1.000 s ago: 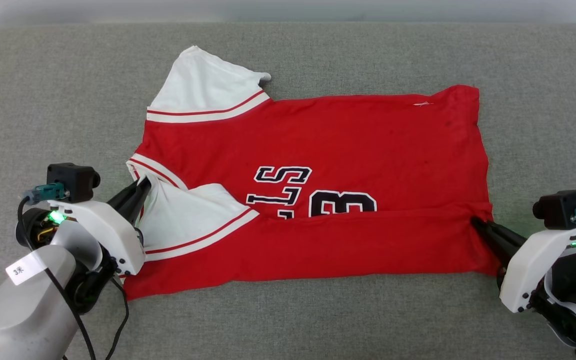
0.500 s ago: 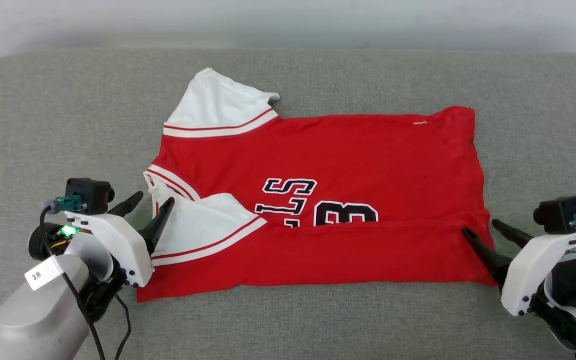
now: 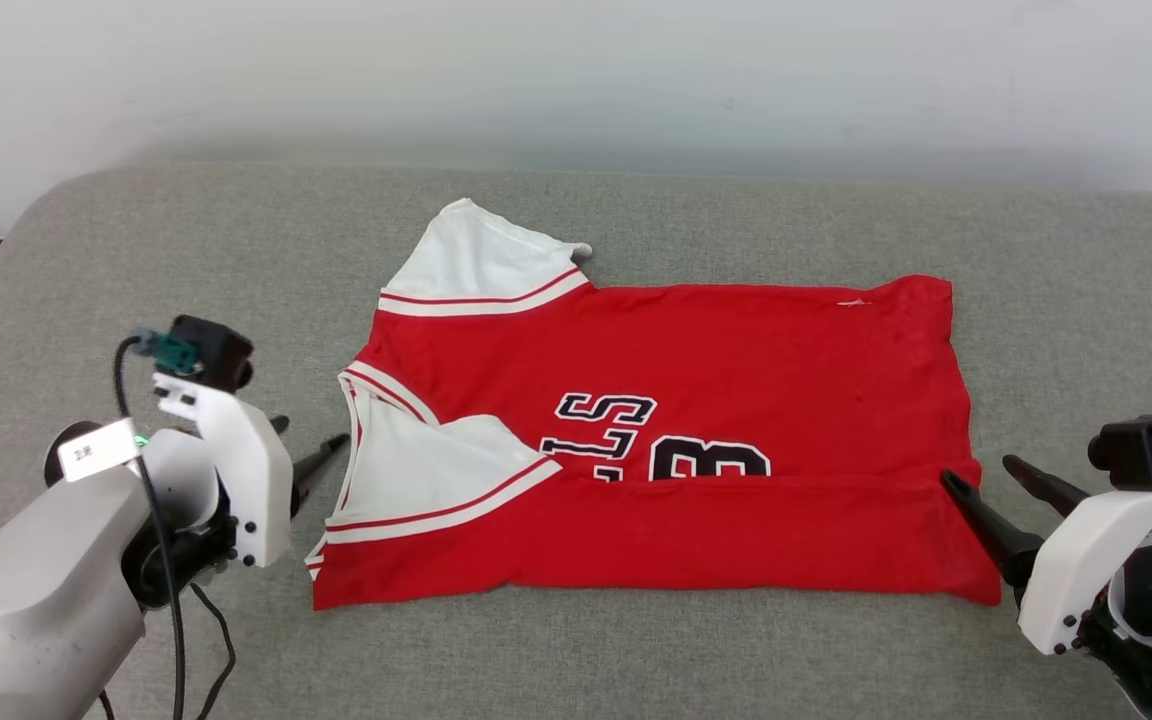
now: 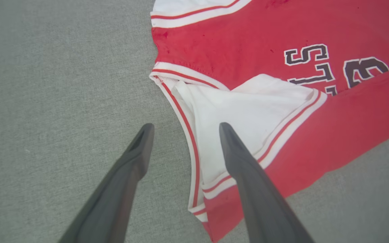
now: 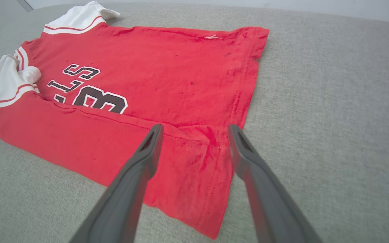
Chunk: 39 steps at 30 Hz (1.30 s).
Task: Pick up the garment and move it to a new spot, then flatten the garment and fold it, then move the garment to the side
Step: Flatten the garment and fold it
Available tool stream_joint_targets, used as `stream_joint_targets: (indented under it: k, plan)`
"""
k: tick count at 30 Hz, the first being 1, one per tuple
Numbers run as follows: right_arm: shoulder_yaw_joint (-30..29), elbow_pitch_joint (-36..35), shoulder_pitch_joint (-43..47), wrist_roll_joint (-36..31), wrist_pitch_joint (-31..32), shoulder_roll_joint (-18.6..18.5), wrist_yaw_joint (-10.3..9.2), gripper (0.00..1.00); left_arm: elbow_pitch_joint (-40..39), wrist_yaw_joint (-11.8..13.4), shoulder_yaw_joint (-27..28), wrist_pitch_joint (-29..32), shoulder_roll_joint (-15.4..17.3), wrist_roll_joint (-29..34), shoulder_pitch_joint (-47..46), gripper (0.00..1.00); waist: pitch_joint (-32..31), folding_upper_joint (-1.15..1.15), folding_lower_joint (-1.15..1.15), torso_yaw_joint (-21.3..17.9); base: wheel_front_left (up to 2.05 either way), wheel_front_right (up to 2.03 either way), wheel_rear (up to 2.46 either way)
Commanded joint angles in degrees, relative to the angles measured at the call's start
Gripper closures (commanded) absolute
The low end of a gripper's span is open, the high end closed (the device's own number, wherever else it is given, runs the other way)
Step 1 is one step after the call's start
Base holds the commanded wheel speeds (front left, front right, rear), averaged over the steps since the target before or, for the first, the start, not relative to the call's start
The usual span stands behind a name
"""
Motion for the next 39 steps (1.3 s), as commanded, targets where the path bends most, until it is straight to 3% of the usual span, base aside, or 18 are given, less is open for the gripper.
stream_joint_targets:
  k: [1, 10, 15, 25, 35, 36, 37, 38, 39]
  plan:
    - [-0.3, -0.4, 0.7, -0.3, 0.3, 0.4, -0.06, 0.0, -1.1, 0.0, -1.0, 2.9, 0.4, -0.6, -1.0, 0.0, -0.3, 0.0, 0.01, 0.2, 0.0, 0.0, 0.0]
    - [-1.0, -1.2, 1.4, -1.0, 1.2, 1.6, -0.06, 0.0, -4.9, 0.0, -5.4, 16.2, 2.3, -2.5, -3.1, 0.0, -0.4, 0.0, 0.01, 0.4, 0.0, 0.0, 0.0]
    - [-1.0, -1.3, 0.9, -1.3, 1.5, 2.2, -0.06, 0.0, -5.7, 0.0, -7.7, 20.5, 3.3, -3.2, -2.6, 0.0, 0.3, 0.0, 0.01, -0.3, 0.0, 0.0, 0.0]
    - [-0.7, -1.3, -0.4, -1.6, 1.6, 2.7, -0.06, 0.0, -3.2, 0.0, -9.6, 20.5, 3.3, -3.9, -0.4, 0.0, 2.8, 0.0, 0.01, -1.7, 0.0, 0.0, 0.0]
    - [0.1, -1.5, -2.0, -1.6, 1.9, 2.2, -0.06, 0.0, 1.0, 0.1, -13.3, 20.6, 0.0, -6.6, 2.9, 0.0, 4.8, 0.0, 0.01, -3.0, 0.0, 0.0, 0.0]
    - [0.0, -1.6, -2.2, -1.6, 2.0, 2.1, -0.06, 0.0, 0.8, 0.0, -13.8, 20.9, 0.1, -6.9, 3.2, 0.38, 4.7, 0.0, 0.01, -3.1, 0.0, 0.0, 0.0]
    - [0.0, -1.7, -2.3, -1.7, 2.0, 1.9, -0.06, 0.0, 0.6, 0.0, -14.2, 20.9, 0.2, -7.1, 3.3, 0.84, 4.6, 0.0, 0.01, -3.1, 0.0, 0.0, 0.0]
    - [0.0, -1.8, -2.5, -1.7, 2.1, 1.7, -0.06, 0.0, 0.4, -0.1, -14.5, 20.8, 0.3, -7.4, 3.3, 1.0, 4.4, 0.0, 0.01, -3.0, 0.0, 0.0, 0.0]
    - [-0.1, -1.9, -2.7, -1.8, 2.3, 1.4, -0.06, 0.0, 0.2, -0.1, -14.9, 20.7, 0.5, -7.7, 3.3, 1.0, 4.2, 0.0, 0.01, -2.9, 0.0, 0.0, 0.0]
